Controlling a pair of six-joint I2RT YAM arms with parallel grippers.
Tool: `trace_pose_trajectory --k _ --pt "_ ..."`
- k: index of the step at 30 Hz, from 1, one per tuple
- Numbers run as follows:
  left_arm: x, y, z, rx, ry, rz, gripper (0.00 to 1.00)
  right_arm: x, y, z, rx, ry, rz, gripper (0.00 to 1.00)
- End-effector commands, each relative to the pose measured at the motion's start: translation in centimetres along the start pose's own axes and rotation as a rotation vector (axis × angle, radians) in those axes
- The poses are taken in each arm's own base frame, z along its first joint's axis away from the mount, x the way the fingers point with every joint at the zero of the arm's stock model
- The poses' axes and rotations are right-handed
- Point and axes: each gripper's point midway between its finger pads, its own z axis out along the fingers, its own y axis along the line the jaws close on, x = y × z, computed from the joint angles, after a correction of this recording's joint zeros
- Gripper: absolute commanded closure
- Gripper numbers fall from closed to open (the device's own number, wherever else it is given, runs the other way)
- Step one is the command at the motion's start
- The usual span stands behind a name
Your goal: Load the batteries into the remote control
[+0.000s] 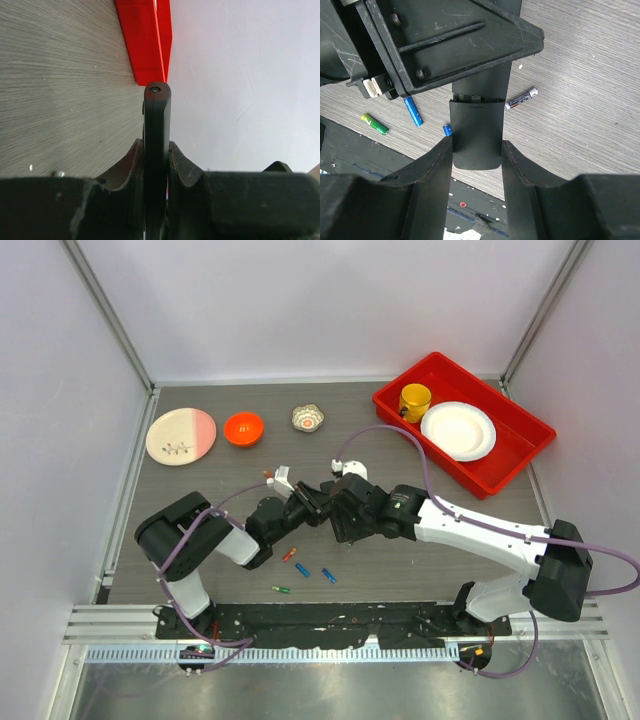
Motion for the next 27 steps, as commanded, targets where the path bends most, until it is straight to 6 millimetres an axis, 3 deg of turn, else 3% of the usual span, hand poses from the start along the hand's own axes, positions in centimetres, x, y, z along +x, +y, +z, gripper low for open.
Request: trace_pose_trajectory --k 1,27 --pt "-0.5 -6.5 -0.7 0.235 -0.028 0.009 1.00 0.1 1.2 0.5 -0.044 0.004 0.033 0.99" --pt "-1.4 -6.7 -1.2 0.266 -0.090 0.016 1.00 0.2 0.6 -0.4 -0.033 -0.019 0.082 0.99"
